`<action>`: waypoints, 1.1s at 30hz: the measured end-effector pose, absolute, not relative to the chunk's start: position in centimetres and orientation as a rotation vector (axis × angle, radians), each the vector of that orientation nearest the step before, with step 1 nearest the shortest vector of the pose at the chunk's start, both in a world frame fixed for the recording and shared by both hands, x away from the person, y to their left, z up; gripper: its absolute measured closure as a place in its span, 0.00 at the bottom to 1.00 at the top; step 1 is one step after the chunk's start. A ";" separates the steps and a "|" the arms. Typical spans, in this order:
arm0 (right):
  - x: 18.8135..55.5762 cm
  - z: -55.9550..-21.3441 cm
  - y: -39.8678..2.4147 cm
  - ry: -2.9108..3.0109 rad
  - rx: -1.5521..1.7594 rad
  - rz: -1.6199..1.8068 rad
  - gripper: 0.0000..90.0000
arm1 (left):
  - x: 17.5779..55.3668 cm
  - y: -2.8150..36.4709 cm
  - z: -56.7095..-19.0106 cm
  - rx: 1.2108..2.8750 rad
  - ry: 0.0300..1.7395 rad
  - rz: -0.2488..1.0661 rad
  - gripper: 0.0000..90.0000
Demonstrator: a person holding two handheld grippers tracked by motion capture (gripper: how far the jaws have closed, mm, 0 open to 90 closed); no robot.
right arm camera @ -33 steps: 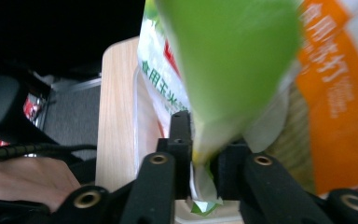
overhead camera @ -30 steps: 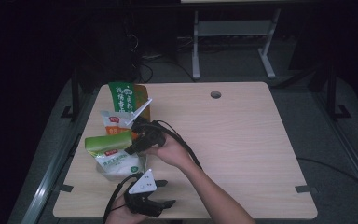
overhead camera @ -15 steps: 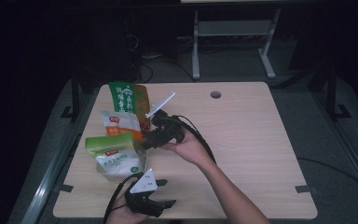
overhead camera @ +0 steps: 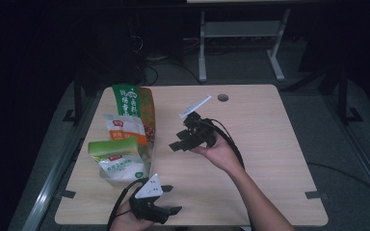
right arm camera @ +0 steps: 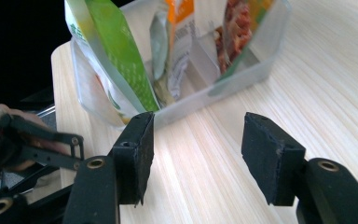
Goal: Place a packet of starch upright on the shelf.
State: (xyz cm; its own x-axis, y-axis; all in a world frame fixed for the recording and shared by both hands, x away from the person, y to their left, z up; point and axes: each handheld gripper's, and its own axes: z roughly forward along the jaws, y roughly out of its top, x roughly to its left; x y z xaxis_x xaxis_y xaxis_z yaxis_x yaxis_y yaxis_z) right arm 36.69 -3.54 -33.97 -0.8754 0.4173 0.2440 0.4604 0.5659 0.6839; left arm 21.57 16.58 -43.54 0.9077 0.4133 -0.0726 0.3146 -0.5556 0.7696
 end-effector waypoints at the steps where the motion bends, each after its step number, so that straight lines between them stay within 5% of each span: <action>1: 36.6 -34.1 -3.9 -2.724 -0.775 -1.219 0.48 | 21.5 16.5 -43.6 2.194 0.524 0.143 0.31; 33: 34.8 -36.6 -13.6 -2.681 -1.022 -1.187 0.39 | 21.8 17.1 -43.4 2.184 0.545 0.162 0.30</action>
